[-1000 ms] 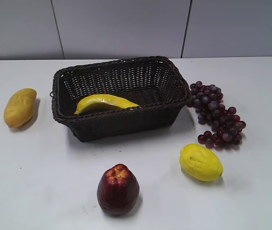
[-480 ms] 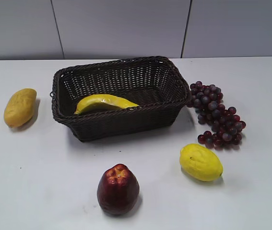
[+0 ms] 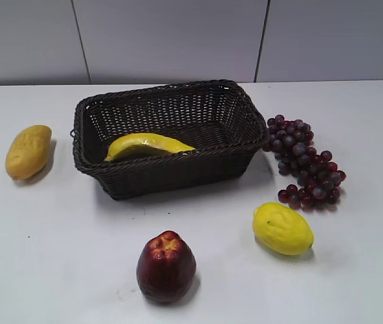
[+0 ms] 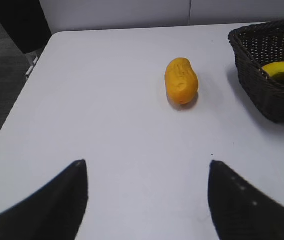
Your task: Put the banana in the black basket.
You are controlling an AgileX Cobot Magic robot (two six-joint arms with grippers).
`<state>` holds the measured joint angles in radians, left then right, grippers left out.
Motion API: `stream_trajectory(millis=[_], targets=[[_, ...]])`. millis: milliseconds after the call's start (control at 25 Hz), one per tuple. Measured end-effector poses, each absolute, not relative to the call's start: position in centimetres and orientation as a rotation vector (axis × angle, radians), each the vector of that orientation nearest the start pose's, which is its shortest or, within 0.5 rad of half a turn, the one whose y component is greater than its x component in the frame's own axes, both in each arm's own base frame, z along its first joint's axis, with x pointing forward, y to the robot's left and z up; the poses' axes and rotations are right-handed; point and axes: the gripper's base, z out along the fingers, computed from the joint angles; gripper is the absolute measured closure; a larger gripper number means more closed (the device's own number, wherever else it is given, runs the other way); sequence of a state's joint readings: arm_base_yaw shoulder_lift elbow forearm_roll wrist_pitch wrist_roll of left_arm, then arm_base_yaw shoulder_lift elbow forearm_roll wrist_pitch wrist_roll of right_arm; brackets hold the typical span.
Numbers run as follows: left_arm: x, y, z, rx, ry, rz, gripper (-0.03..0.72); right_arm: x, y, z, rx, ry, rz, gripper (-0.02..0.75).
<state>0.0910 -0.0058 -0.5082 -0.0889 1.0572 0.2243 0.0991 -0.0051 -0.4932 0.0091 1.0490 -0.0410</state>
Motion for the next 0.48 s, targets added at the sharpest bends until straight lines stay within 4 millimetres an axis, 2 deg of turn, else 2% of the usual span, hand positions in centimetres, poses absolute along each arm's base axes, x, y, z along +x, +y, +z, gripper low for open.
stream_trajectory(millis=[480], targets=[[-0.67, -0.72, 28.01, 0.214, 2.013, 0.046, 0.141, -0.45, 0.03, 27.63, -0.143, 2.030, 0.047, 0.147]])
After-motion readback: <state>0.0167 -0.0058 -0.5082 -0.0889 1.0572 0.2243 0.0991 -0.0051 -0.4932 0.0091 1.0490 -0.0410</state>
